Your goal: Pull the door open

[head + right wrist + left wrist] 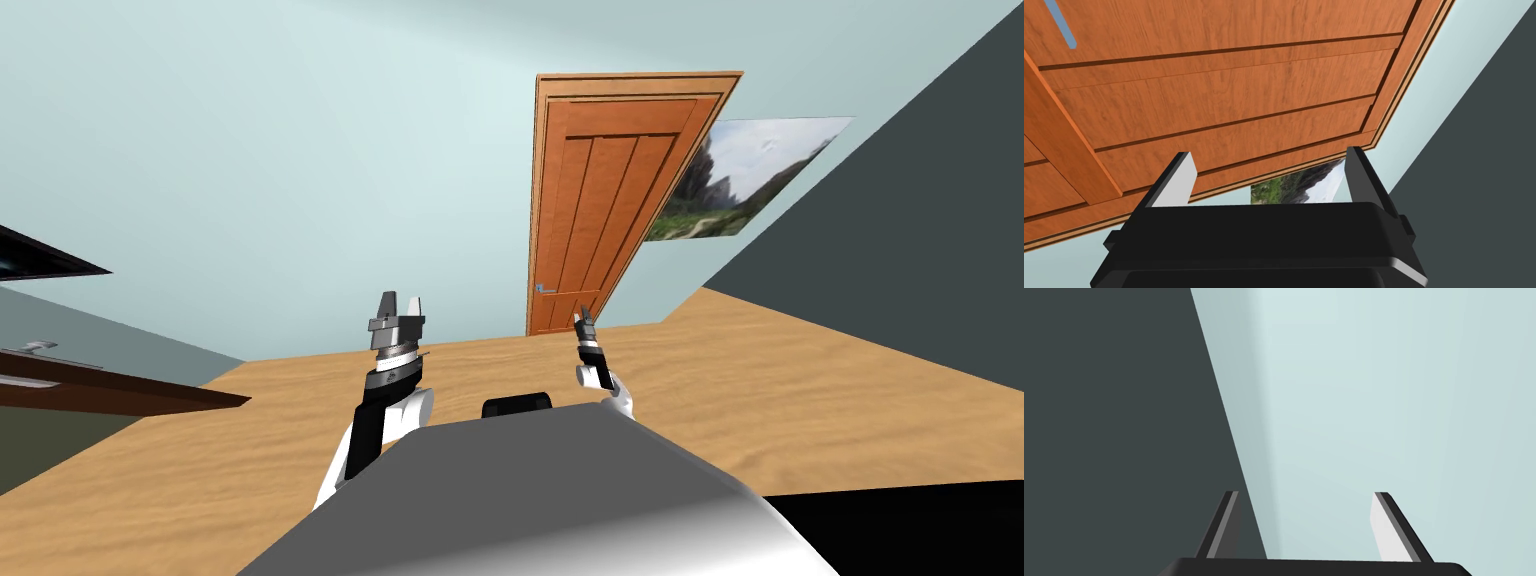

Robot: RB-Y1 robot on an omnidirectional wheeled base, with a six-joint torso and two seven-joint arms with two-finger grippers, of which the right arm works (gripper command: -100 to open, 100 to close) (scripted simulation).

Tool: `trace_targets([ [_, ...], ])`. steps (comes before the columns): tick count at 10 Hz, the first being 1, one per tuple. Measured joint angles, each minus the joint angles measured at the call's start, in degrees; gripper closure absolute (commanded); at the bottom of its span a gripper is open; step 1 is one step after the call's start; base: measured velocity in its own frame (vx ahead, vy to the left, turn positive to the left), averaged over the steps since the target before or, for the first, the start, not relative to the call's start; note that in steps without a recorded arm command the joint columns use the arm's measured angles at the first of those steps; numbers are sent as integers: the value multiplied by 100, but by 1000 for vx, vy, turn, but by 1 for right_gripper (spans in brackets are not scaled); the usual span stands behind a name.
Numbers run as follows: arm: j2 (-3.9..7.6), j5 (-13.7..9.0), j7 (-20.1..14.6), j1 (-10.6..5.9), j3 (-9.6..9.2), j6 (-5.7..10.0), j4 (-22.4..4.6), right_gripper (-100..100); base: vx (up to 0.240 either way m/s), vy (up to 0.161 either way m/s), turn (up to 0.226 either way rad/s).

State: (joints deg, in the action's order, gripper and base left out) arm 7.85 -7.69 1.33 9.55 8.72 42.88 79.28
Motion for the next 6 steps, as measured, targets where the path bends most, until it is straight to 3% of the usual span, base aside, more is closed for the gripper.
trace_targets([
  [6,41,-35,-39,-343,106,98,-902,-100,49,-39,116],
])
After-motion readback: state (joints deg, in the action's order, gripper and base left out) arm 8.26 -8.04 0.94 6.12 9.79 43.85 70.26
